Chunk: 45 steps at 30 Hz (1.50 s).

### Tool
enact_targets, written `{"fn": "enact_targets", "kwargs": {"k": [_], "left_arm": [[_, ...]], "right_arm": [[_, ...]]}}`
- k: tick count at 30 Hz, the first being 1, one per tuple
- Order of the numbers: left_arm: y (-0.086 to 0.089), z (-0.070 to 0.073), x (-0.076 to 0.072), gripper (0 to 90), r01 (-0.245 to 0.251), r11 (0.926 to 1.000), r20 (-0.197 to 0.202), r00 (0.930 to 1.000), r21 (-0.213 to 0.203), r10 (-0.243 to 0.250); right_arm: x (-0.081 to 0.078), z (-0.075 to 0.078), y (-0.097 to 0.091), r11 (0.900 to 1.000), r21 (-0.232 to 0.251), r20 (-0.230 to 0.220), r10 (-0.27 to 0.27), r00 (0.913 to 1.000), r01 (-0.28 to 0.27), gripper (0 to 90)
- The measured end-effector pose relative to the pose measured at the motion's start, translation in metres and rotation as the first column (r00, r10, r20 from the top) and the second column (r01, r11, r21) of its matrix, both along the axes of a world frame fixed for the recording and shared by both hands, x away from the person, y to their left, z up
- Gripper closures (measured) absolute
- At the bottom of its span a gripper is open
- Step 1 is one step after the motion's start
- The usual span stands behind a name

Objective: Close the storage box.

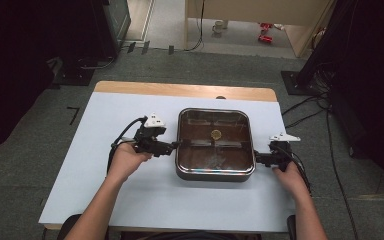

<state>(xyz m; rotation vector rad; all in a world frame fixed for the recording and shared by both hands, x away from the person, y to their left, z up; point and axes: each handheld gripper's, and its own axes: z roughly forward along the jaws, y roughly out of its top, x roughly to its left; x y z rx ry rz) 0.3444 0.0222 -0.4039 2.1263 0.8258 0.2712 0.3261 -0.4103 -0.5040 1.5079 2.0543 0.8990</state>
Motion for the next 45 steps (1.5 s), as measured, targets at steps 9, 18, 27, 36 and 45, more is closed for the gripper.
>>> {"fn": "enact_targets", "kwargs": {"k": [9, 18, 27, 36, 45], "left_arm": [[0.027, -0.015, -0.011, 25.7, -0.057, 0.9984, -0.005, 0.9984, 0.005, 0.057], [0.04, -0.037, -0.019, 23.4, -0.088, 0.9961, 0.007, 0.9961, 0.007, 0.088], [0.037, -0.059, -0.024, 20.1, -0.06, 0.9959, 0.015, 0.9981, 0.068, 0.059], [0.033, -0.082, -0.019, 20.4, -0.06, 0.9868, -0.066, 0.9954, 0.151, 0.07], [0.028, -0.09, -0.027, 18.7, -0.093, 0.9864, -0.008, 0.9955, 0.136, 0.095]], "right_arm": [[0.0, 0.0, 0.0, 1.0, 0.0, 0.0, -0.001, 1.0, 0.001, 10.1], [0.0, 0.0, 0.0, 1.0, -0.001, 0.0, 0.0, 1.0, 0.0, 10.1], [0.0, 0.0, 0.0, 1.0, -0.002, -0.001, 0.0, 1.0, 0.0, 10.1], [0.0, 0.0, 0.0, 1.0, -0.001, 0.0, 0.0, 1.0, 0.0, 10.2], [0.0, 0.0, 0.0, 1.0, -0.001, 0.0, 0.0, 1.0, 0.0, 10.1]]}}
